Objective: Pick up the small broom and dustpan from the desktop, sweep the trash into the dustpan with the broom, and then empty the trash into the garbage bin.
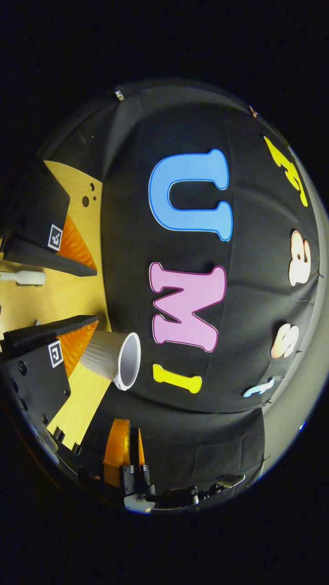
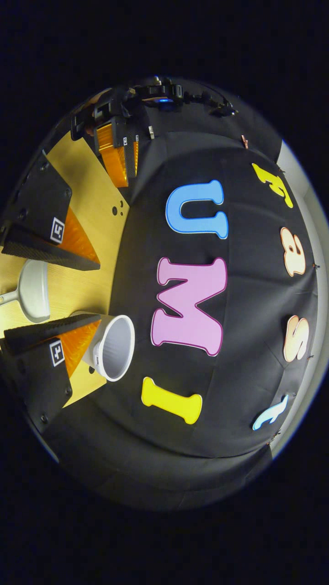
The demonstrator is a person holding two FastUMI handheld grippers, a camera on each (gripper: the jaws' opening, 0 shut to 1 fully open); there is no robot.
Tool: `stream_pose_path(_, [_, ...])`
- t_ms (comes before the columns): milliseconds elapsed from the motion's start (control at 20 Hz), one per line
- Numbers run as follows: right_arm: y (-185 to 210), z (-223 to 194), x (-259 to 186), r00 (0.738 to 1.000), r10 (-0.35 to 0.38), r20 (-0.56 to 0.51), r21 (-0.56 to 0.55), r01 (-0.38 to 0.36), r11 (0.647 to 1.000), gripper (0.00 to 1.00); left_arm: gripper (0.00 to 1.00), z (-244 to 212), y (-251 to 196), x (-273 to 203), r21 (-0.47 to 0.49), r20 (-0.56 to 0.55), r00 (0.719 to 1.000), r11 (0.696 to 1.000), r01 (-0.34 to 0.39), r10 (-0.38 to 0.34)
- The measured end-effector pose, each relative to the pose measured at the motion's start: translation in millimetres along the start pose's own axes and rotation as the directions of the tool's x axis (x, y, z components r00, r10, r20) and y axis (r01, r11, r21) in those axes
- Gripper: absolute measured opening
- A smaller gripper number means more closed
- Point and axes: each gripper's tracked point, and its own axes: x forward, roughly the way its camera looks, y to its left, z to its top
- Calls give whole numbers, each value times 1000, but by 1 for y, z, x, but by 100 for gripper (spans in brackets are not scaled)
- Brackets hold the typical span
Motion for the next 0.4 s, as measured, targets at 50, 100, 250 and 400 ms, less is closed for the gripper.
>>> stream_pose_path(50, [0, 3, 3, 1000, 16, 15, -3, -16, 1000, 61, 57, 2, 0, -3, 12, 0, 1000, 1000, -18, 18])
stream_pose_path(100, [-1, 5, 6, 999, 33, 20, -5, -33, 999, 62, 57, 5, -1, -6, 22, 1, 999, 999, -33, 33])
stream_pose_path(250, [4, 5, 10, 993, 121, 16, -6, -120, 993, 60, 57, 6, -9, -10, 11, -12, 996, 996, -91, 91])
stream_pose_path(400, [0, 11, 20, 982, 184, 36, -27, -183, 983, 62, 57, 3, -14, -14, -34, -27, 985, 985, -172, 171])
